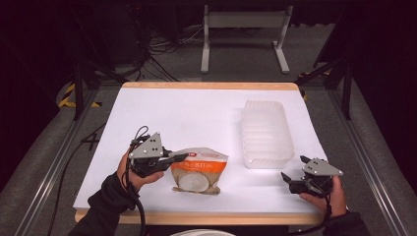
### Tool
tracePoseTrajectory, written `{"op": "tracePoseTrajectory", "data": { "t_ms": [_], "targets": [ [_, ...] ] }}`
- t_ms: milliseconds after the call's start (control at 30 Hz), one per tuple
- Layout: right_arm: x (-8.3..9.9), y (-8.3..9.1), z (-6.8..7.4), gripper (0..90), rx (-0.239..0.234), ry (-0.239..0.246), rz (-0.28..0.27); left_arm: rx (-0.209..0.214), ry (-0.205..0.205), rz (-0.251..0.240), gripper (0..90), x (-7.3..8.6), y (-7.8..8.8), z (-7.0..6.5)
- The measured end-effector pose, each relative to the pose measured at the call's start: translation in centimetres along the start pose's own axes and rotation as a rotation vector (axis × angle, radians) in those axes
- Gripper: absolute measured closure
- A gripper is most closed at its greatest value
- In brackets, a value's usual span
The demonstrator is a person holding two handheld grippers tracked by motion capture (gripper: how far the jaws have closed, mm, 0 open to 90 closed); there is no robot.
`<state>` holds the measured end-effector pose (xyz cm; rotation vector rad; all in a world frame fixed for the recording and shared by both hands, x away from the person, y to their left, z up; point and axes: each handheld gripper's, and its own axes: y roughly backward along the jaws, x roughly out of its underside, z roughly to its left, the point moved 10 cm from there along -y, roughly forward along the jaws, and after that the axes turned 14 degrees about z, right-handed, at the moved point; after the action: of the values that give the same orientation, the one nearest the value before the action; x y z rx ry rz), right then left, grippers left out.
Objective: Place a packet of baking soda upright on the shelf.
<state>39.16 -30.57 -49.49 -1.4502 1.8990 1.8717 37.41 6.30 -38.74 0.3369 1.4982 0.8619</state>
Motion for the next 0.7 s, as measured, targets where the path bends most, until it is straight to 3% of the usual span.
{"op": "tracePoseTrajectory", "data": {
  "t_ms": [333,400,700],
  "targets": [
    [-0.1,0.2,-0.3,12.2,0.007,-0.011,-0.009,-0.025,0.014,-0.082,89.9,-0.9,0.5,-0.3],
    [0.0,0.2,-0.3,12.1,0.008,-0.014,-0.009,-0.035,0.042,-0.117,89.9,-1.1,0.7,-0.1],
    [0.0,0.1,-0.3,12.3,0.008,-0.011,-0.007,-0.060,0.081,-0.162,89.9,-1.3,0.8,0.6]
  ]
}}
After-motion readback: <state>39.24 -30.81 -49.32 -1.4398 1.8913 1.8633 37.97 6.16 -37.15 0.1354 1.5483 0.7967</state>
